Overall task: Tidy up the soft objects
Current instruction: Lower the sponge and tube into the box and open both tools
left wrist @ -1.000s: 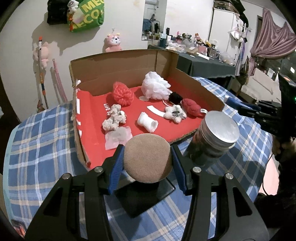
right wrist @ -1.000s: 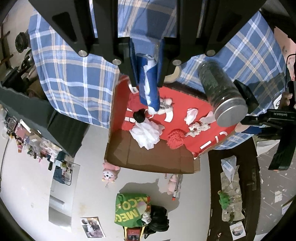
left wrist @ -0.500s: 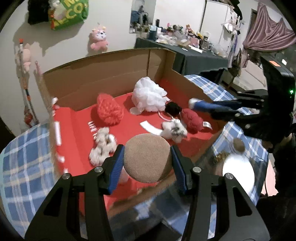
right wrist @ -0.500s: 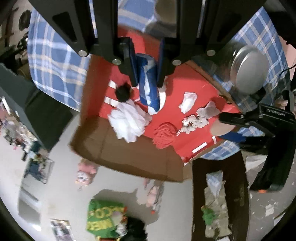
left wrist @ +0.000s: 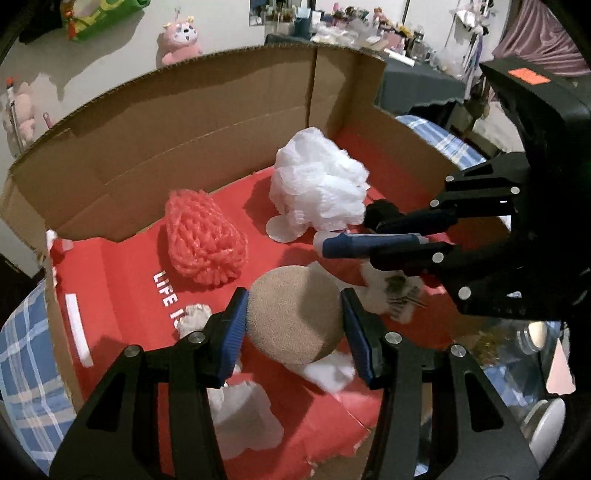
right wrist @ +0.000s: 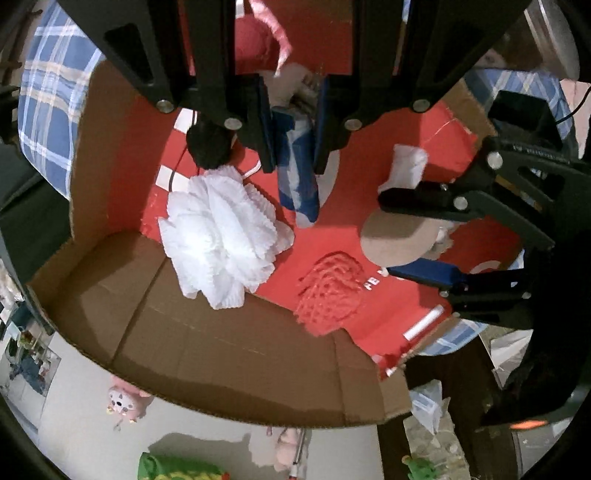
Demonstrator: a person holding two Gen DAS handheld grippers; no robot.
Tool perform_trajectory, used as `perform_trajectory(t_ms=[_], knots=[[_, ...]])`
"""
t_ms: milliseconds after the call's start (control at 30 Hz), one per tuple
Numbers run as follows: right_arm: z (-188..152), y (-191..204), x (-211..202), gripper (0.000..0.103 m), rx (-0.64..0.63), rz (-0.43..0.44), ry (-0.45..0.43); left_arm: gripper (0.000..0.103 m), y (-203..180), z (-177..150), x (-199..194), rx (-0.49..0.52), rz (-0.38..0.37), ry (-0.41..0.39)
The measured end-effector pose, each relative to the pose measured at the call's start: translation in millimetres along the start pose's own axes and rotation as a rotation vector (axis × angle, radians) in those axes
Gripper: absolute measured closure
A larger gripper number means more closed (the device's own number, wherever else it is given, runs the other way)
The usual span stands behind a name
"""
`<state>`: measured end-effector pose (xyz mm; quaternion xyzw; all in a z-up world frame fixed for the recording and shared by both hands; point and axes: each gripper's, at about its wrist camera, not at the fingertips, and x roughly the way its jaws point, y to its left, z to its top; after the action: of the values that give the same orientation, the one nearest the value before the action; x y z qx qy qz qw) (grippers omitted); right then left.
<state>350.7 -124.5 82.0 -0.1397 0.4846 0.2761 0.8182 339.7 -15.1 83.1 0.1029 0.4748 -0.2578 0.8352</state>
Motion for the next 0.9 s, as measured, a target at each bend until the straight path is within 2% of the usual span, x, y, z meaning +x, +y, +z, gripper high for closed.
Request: perform_trajectory(t_ms=[333,900], knots=[[13.4,-5.5,24.5,0.082,-0.002,-0.012,0.065,0.055,8.0,9.2,30.5,0.0,0.032,0.069],[16.1,-10.3,44.0,0.08,0.007,-0.017,0.111,0.052,15.0,12.5,51.4,-0.029,0.047,0.088]])
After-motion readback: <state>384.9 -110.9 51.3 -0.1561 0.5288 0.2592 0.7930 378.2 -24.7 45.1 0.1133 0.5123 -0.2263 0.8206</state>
